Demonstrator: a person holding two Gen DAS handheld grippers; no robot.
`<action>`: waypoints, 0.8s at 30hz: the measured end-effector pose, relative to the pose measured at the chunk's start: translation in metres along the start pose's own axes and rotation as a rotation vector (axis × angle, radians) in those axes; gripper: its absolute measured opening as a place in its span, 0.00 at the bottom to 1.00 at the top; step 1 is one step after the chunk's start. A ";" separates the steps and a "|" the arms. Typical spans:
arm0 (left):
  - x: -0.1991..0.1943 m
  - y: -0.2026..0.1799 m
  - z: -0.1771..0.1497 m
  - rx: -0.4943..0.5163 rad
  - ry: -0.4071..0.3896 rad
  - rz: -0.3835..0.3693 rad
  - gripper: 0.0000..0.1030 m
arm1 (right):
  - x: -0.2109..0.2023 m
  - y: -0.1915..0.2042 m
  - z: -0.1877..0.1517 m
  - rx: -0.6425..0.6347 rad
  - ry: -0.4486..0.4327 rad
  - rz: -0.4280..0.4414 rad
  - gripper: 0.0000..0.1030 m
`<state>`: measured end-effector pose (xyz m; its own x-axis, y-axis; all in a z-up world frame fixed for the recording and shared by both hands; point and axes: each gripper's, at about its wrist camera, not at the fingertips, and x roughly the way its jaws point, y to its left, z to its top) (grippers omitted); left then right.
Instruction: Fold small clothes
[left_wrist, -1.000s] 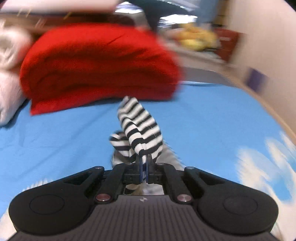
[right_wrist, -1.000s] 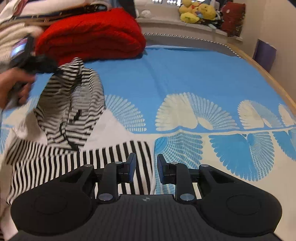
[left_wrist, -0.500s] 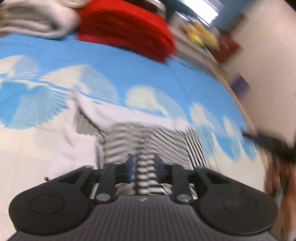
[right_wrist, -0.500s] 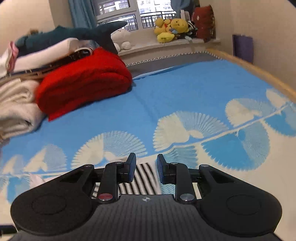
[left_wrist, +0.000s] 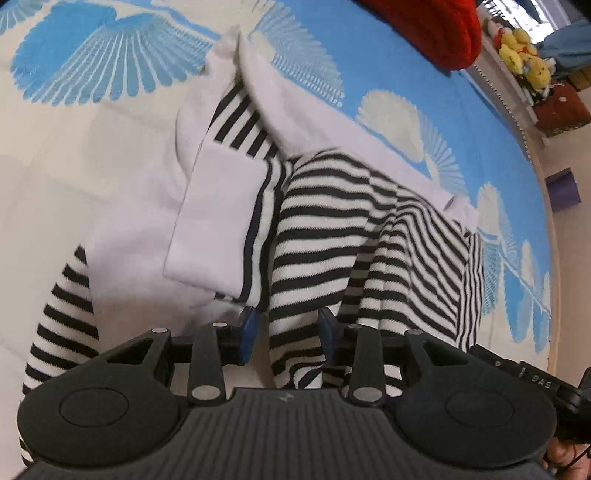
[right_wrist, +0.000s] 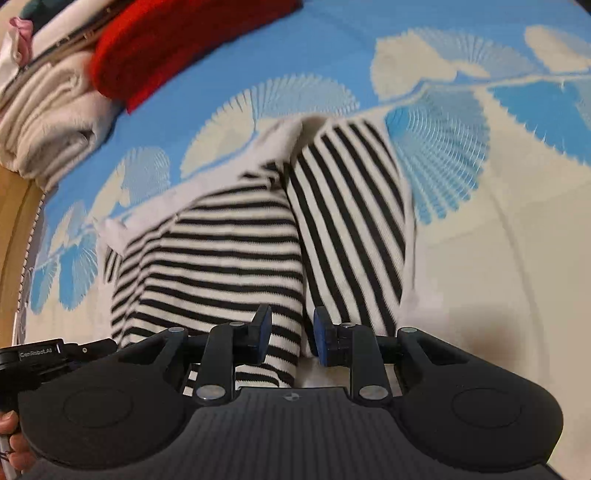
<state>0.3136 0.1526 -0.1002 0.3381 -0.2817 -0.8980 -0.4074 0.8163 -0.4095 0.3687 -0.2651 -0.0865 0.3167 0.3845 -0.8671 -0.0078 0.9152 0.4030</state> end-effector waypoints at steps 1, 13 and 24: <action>0.000 0.000 0.000 -0.003 0.003 0.006 0.39 | 0.005 0.002 -0.002 -0.002 0.009 -0.003 0.25; 0.001 -0.006 0.002 0.003 -0.015 -0.056 0.01 | 0.036 0.016 -0.012 -0.014 0.038 -0.005 0.01; -0.058 0.014 0.023 -0.064 -0.262 -0.105 0.01 | -0.063 -0.019 0.018 0.173 -0.422 0.200 0.01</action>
<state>0.3076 0.1917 -0.0506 0.5855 -0.2166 -0.7812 -0.4083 0.7537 -0.5150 0.3662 -0.3091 -0.0341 0.6820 0.4348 -0.5881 0.0388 0.7815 0.6227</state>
